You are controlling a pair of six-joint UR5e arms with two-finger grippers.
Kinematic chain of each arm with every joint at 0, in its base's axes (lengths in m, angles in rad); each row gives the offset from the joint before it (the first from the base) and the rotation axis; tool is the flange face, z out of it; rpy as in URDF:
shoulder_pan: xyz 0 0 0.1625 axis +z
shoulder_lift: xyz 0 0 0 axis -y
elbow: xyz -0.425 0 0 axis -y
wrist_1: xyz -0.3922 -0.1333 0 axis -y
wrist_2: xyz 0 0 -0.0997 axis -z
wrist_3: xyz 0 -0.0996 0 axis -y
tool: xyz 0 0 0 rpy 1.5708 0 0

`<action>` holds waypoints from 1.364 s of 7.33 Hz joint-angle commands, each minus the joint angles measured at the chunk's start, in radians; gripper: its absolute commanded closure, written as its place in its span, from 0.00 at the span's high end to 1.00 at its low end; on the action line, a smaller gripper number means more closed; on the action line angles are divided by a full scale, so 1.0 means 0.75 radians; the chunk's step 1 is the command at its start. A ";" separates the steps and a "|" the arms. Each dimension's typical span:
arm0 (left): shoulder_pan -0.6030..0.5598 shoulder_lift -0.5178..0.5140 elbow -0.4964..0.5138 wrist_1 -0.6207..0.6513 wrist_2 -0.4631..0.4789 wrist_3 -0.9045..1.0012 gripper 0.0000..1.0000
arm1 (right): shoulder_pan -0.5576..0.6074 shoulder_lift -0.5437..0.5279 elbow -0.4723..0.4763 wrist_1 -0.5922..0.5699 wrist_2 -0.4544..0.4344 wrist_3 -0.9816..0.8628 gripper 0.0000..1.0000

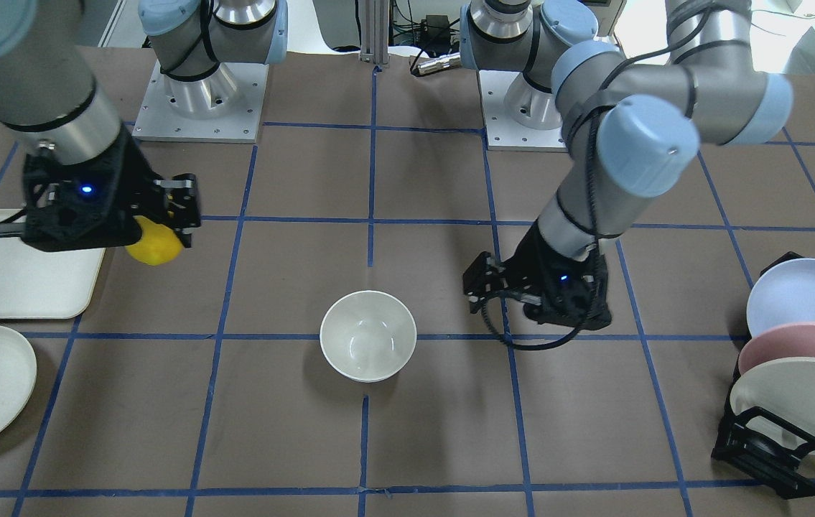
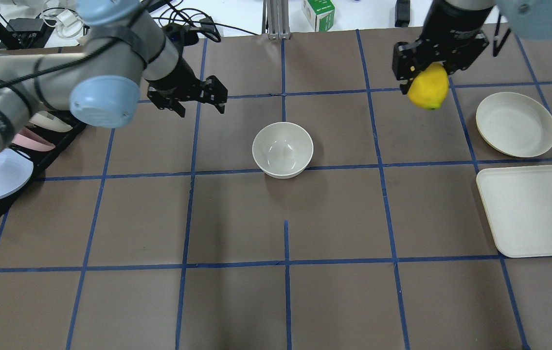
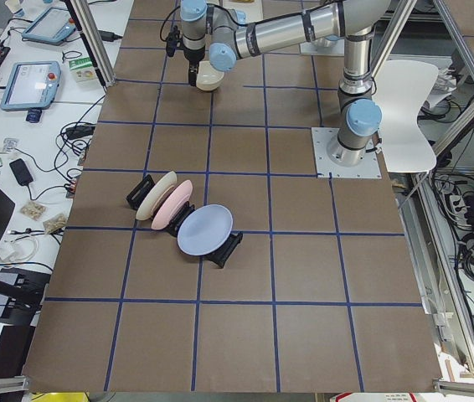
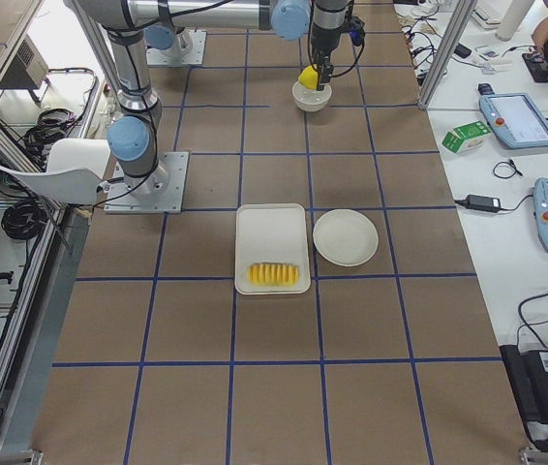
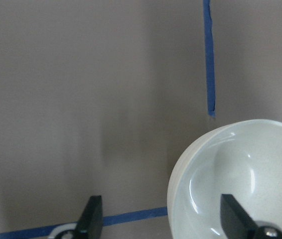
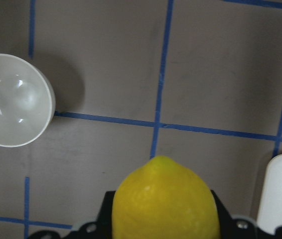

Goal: Place bowl and put lemon in it

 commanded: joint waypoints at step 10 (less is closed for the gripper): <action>0.051 0.316 0.080 -0.430 0.251 0.046 1.00 | 0.423 0.563 0.151 -0.756 0.004 0.505 0.52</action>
